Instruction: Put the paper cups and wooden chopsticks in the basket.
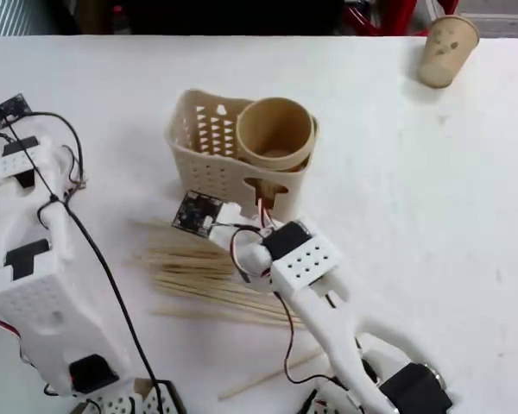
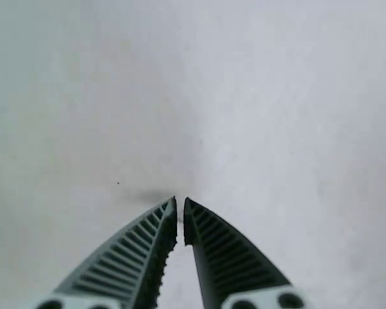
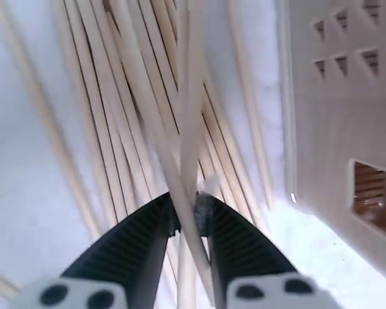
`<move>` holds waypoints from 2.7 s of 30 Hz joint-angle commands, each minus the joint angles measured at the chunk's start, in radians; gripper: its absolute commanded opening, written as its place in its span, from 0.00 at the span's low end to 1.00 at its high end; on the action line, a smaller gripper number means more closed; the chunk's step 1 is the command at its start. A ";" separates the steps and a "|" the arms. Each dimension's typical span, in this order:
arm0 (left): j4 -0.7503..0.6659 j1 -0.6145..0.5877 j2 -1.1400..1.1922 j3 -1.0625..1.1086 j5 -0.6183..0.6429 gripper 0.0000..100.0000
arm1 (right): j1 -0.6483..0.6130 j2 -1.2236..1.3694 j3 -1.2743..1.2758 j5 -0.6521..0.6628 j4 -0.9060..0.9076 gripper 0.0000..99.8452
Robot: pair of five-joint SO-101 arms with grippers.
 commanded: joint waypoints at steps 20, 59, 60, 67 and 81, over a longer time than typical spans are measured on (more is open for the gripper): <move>-0.018 -0.005 -0.004 -0.025 0.014 0.05 | -0.107 0.200 -0.080 0.014 -0.076 0.15; -0.018 -0.004 -0.004 -0.023 0.012 0.05 | 0.016 0.280 -0.098 0.018 -0.116 0.13; -0.018 -0.004 -0.004 -0.023 0.012 0.05 | 0.016 0.288 -0.098 0.018 -0.124 0.13; -0.018 -0.004 -0.004 -0.023 0.012 0.05 | 0.008 0.340 -0.098 0.021 -0.136 0.14; -0.017 -0.004 -0.004 -0.023 0.012 0.05 | -0.041 0.403 -0.126 0.012 -0.153 0.14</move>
